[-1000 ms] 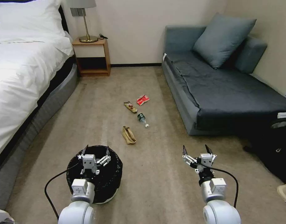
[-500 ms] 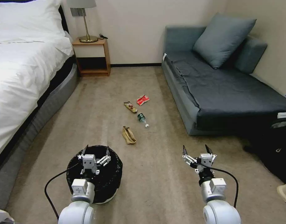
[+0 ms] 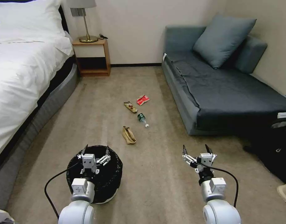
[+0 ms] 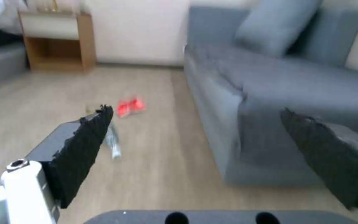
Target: Pick up the trash bin, then pick up the garbage on the floor and place it into the trash bin.
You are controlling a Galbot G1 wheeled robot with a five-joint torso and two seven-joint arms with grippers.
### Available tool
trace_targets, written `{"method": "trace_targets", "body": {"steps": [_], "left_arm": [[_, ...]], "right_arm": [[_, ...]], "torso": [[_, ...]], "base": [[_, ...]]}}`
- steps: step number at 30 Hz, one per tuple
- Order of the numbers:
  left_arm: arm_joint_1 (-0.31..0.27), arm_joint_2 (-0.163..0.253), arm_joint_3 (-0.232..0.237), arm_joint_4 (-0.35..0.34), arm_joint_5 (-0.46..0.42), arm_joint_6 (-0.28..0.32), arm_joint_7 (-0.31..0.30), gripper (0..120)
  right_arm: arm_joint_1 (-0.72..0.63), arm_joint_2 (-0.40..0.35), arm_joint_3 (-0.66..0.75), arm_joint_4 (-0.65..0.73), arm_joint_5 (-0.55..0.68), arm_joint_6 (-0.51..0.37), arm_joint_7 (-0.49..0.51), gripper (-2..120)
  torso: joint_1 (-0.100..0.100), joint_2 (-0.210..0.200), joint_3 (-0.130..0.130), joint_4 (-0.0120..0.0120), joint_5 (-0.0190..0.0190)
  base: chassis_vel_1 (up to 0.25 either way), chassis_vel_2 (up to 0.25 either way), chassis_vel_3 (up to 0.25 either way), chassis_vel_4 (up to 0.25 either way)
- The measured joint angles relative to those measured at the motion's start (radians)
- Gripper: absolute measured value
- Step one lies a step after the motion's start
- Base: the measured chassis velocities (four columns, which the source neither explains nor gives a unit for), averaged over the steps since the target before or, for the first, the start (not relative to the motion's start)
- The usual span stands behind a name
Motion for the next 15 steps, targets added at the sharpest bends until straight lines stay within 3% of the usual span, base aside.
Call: {"method": "trace_targets", "body": {"steps": [2, 3, 5, 7, 10, 12, 15], "left_arm": [[-0.008, -0.007, 0.005, -0.002, 0.0, -0.011, 0.003, 100], [-0.016, -0.018, -0.002, -0.003, -0.002, 0.022, -0.006, 100], [-0.061, -0.059, -0.014, -0.028, -0.007, 0.107, -0.039, 100], [-0.065, -0.063, -0.017, -0.036, -0.01, 0.136, -0.047, 100], [-0.054, -0.027, -0.011, -0.107, -0.032, 0.209, -0.069, 100], [-0.051, -0.021, -0.011, -0.113, -0.036, 0.216, -0.071, 100], [-0.03, 0.038, -0.033, -0.177, -0.084, 0.28, -0.094, 100]], "right_arm": [[0.003, 0.002, 0.0, 0.007, 0.003, 0.008, -0.001, 100], [0.003, 0.012, 0.001, 0.017, -0.003, -0.019, 0.001, 100], [0.036, 0.059, 0.005, 0.104, -0.048, -0.111, 0.014, 100], [0.042, 0.074, 0.006, 0.129, -0.06, -0.143, 0.019, 100], [0.039, 0.085, 0.006, 0.163, -0.069, -0.175, 0.024, 100], [0.037, 0.085, 0.006, 0.163, -0.069, -0.177, 0.025, 100], [0.033, 0.085, 0.001, 0.164, -0.069, -0.177, 0.028, 100]], "torso": [[0.0, 0.0, 0.0, -0.0001, -0.0008], [0.0, 0.0, 0.001, -0.0001, 0.0006], [0.0, 0.0, 0.0, -0.0002, -0.0009], [0.0, 0.0, 0.0, -0.0001, -0.0002], [0.0, 0.0, 0.0, 0.0, 0.0001], [0.0, 0.0, 0.0, 0.0, -0.0003], [0.0, 0.0, 0.0, -0.0001, -0.0002]], "base": [[0.0, 0.0, 0.0, 0.0], [0.0, 0.0, 0.0, 0.0], [0.0, 0.0, 0.0, 0.0], [0.0, 0.0, 0.0, 0.0], [0.0, 0.0, 0.0, 0.0], [0.0, 0.0, 0.0, 0.0], [0.0, 0.0, 0.0, 0.0]]}}
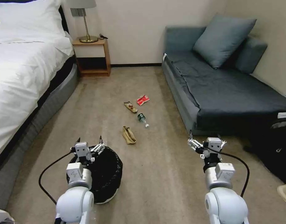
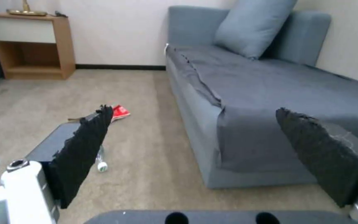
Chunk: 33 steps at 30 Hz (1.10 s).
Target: Pick up the trash bin, then pick up the garbage on the floor and place it into the trash bin.
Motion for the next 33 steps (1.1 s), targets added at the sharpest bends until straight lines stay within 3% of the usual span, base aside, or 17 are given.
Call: {"method": "trace_targets", "body": {"steps": [4, 5, 6, 7, 9, 11, 12, 15, 17, 21, 33], "left_arm": [[0.035, 0.068, -0.012, -0.067, -0.101, 0.085, -0.054, 100], [0.056, 0.114, -0.021, -0.094, -0.155, 0.129, -0.082, 100], [0.068, 0.145, -0.029, -0.104, -0.185, 0.147, -0.1, 100], [0.068, 0.145, -0.029, -0.104, -0.185, 0.147, -0.1, 100], [0.093, 0.204, -0.05, -0.116, -0.241, 0.177, -0.15, 100], [0.111, 0.237, -0.064, -0.133, -0.292, 0.217, -0.199, 100], [0.111, 0.237, -0.064, -0.133, -0.292, 0.217, -0.199, 100], [0.118, 0.268, -0.069, -0.147, -0.417, 0.305, -0.289, 100], [0.117, 0.272, -0.069, -0.146, -0.432, 0.313, -0.301, 100], [0.095, 0.297, -0.068, -0.089, -0.569, 0.363, -0.401, 100], [0.059, 0.295, -0.054, 0.086, -0.584, 0.369, -0.437, 100]], "right_arm": [[-0.004, -0.001, -0.007, -0.004, 0.0, -0.004, 0.002, 100], [-0.006, -0.002, -0.008, -0.007, 0.0, -0.005, 0.005, 100], [-0.008, -0.002, -0.008, -0.009, 0.0, -0.005, 0.006, 100], [-0.008, -0.002, -0.008, -0.009, 0.0, -0.005, 0.006, 100], [-0.014, -0.003, -0.008, -0.012, -0.004, -0.005, 0.008, 100], [-0.017, -0.004, -0.009, -0.016, -0.009, -0.005, 0.01, 100], [-0.017, -0.004, -0.009, -0.016, -0.009, -0.005, 0.01, 100], [-0.015, -0.004, -0.012, -0.021, -0.014, -0.005, 0.011, 100], [-0.015, -0.004, -0.012, -0.021, -0.015, -0.005, 0.011, 100], [-0.014, -0.005, -0.012, -0.023, -0.015, -0.008, 0.011, 100], [-0.014, -0.005, -0.011, -0.033, -0.016, -0.006, 0.012, 100]], "torso": [[0.0, 0.0, 0.0, 0.0002, 0.0001], [0.0, 0.0, 0.0, 0.0001, -0.0002], [0.0, 0.0, 0.0, 0.0, 0.0], [0.0, 0.0, 0.0, 0.0, 0.0], [0.0, 0.0, 0.0, 0.0, -0.0003], [0.0, 0.0, 0.0, 0.0001, 0.0], [0.0, 0.0, 0.0, 0.0001, 0.0], [0.0, 0.0, 0.0, 0.0, 0.0], [0.0, 0.0, 0.0, 0.0001, 0.0], [0.0, 0.0, 0.0, 0.0, 0.0], [0.0, 0.0, 0.0, 0.0, 0.0001]], "base": [[0.0, 0.0, 0.0, 0.0], [0.0, 0.0, 0.0, 0.0], [0.0, 0.0, 0.0, 0.0], [0.0, 0.0, 0.0, 0.0], [0.0, 0.0, 0.0, 0.0], [0.0, 0.0, 0.0, 0.0], [0.0, 0.0, 0.0, 0.0], [0.0, 0.0, 0.0, 0.0], [0.0, 0.0, 0.0, 0.0], [0.0, 0.0, 0.0, 0.0], [0.0, 0.0, 0.0, 0.0]]}}
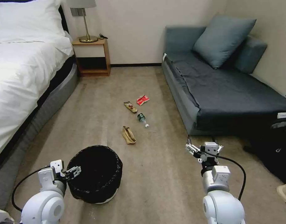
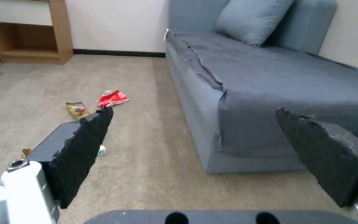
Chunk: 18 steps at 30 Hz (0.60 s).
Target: Pick up the trash bin, then pick up the garbage on the floor and place it into the trash bin.
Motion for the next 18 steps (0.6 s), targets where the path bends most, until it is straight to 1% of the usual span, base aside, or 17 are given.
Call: {"method": "trace_targets", "body": {"steps": [3, 7, 12, 13, 14, 15, 17, 18], "left_arm": [[-0.011, -0.003, 0.007, 0.038, -0.003, -0.005, 0.0, 100], [-0.024, -0.007, 0.015, 0.065, -0.015, -0.009, 0.001, 100], [-0.032, -0.012, 0.022, 0.079, -0.019, -0.012, 0.002, 100], [-0.035, -0.013, 0.025, 0.083, -0.02, -0.012, 0.002, 94], [-0.035, -0.013, 0.025, 0.083, -0.02, -0.012, 0.002, 94], [-0.037, -0.015, 0.027, 0.087, -0.022, -0.012, 0.003, 90], [-0.04, -0.017, 0.029, 0.092, -0.022, -0.013, 0.003, 84], [-0.042, -0.019, 0.031, 0.096, -0.022, -0.014, 0.004, 77]], "right_arm": [[0.0, 0.0, -0.002, -0.003, -0.003, 0.003, 0.001, 100], [0.001, 0.0, -0.003, -0.006, -0.007, 0.005, 0.003, 100], [0.001, 0.0, -0.003, -0.008, -0.009, 0.009, 0.004, 100], [0.001, 0.0, -0.003, -0.009, -0.01, 0.01, 0.005, 100], [0.001, 0.0, -0.003, -0.009, -0.01, 0.01, 0.005, 100], [0.001, 0.0, -0.003, -0.01, -0.01, 0.012, 0.006, 100], [0.002, 0.0, -0.003, -0.01, -0.011, 0.013, 0.006, 100], [0.002, 0.0, -0.003, -0.011, -0.011, 0.014, 0.007, 100]], "torso": [[0.0, 0.0, 0.0, 0.0, 0.0], [0.0, 0.0, 0.0, 0.0, 0.0], [0.0, 0.0, 0.0, 0.0, 0.0], [0.0, 0.0, 0.0, 0.0, 0.0], [0.0, 0.0, 0.0, 0.0, 0.0], [0.0, 0.0, 0.0, 0.0, 0.0001], [0.0, 0.0, 0.0, 0.0, 0.0003], [0.0, 0.0, 0.0, 0.0, 0.0004]], "base": [[0.0, 0.0, 0.0, 0.0], [0.0, 0.0, 0.0, 0.0], [0.0, 0.0, 0.0, 0.0], [0.0, 0.0, 0.0, 0.0], [0.0, 0.0, 0.0, 0.0], [0.0, 0.0, 0.0, 0.0], [0.0, 0.0, 0.0, 0.0], [0.0, 0.0, 0.0, 0.0]]}}
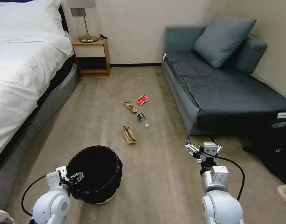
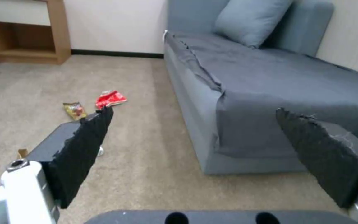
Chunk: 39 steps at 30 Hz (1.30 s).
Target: Pick up the trash bin, then pick up the garbage on the floor and place it into the trash bin.
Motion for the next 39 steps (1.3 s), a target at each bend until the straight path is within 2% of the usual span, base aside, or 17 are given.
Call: {"method": "trace_targets", "body": {"steps": [1, 4, 5, 8, 11, 13, 19, 23, 29, 34, 35, 38, 39], "left_arm": [[0.0, 0.0, 0.0, 0.0, 0.0, 0.0, 0.0, 77], [-0.004, -0.004, 0.001, 0.01, -0.001, -0.005, 0.001, 64], [-0.004, -0.004, 0.001, 0.01, -0.001, -0.005, 0.001, 64], [-0.007, -0.009, 0.002, 0.023, -0.005, -0.006, 0.002, 47], [-0.007, -0.011, 0.002, 0.027, -0.013, -0.007, 0.002, 39], [-0.008, -0.015, 0.001, 0.031, -0.018, -0.009, 0.002, 29], [-0.004, -0.02, -0.003, 0.027, -0.027, -0.012, 0.009, 16], [-0.002, -0.022, -0.007, 0.025, -0.033, -0.013, 0.013, 10], [0.0, -0.029, -0.017, 0.022, -0.037, -0.018, 0.013, 10], [-0.001, -0.033, -0.041, 0.004, -0.05, -0.019, 0.013, 6], [-0.002, -0.033, -0.053, -0.004, -0.052, -0.016, 0.012, 6], [-0.005, -0.031, -0.085, -0.025, -0.053, -0.016, 0.006, 4], [-0.005, -0.028, -0.113, -0.047, -0.052, -0.017, 0.004, 3]], "right_arm": [[0.0, 0.0, 0.0, 0.0, 0.0, 0.0, 0.0, 100], [0.001, 0.0, 0.0, -0.001, -0.001, 0.002, 0.002, 100], [0.001, 0.0, 0.0, -0.001, -0.001, 0.002, 0.002, 100], [0.001, 0.0, 0.001, -0.002, -0.002, 0.004, 0.003, 100], [0.001, 0.0, 0.001, -0.003, -0.002, 0.006, 0.004, 100], [-0.001, 0.0, 0.001, -0.003, -0.003, 0.009, 0.006, 100], [-0.001, 0.0, 0.001, -0.004, -0.001, 0.018, 0.011, 100], [-0.001, 0.0, 0.001, -0.004, 0.0, 0.025, 0.017, 100], [-0.001, 0.0, 0.002, -0.006, 0.007, 0.034, 0.018, 100], [0.001, 0.0, 0.002, -0.006, 0.036, 0.038, 0.022, 100], [0.002, 0.0, 0.002, -0.004, 0.046, 0.039, 0.024, 100], [0.003, 0.0, 0.003, -0.002, 0.062, 0.043, 0.03, 100], [0.004, 0.0, 0.002, -0.001, 0.078, 0.047, 0.035, 100]], "torso": [[0.0, 0.0, 0.0, 0.0, 0.0], [0.0, 0.0, 0.0, 0.0001, 0.0004], [0.0, 0.0, 0.0, 0.0001, 0.0004], [0.0, 0.0, 0.0, 0.0003, 0.0004], [0.0, 0.0, 0.0, 0.0003, 0.0006], [0.0, 0.0, 0.0, 0.0002, 0.0005], [0.0, 0.0, 0.0, -0.0001, -0.0001], [0.0, 0.0, 0.0, -0.0001, -0.0002], [0.0, 0.0, 0.0, -0.0001, -0.0006], [0.0, 0.0, 0.0, -0.0002, -0.0024], [0.0, 0.0, 0.0, -0.0003, -0.0031], [0.0, 0.0, 0.0, -0.0002, -0.0019], [0.0, 0.0, 0.0, 0.0, -0.0011]], "base": [[0.0, 0.0, 0.0, 0.0], [0.0, 0.0, 0.0, 0.0], [0.0, 0.0, 0.0, 0.0], [0.0, 0.0, 0.0, 0.0], [0.0, 0.0, 0.0, 0.0], [0.0, 0.0, 0.0, 0.0], [0.0, 0.0, 0.0, 0.0], [0.0, 0.0, 0.0, 0.0], [0.0, 0.0, 0.0, 0.0], [0.0, 0.0, 0.0, 0.0], [0.0, 0.0, 0.0, 0.0], [0.0, 0.0, 0.0, 0.0], [0.0, 0.0, 0.0, 0.0]]}}
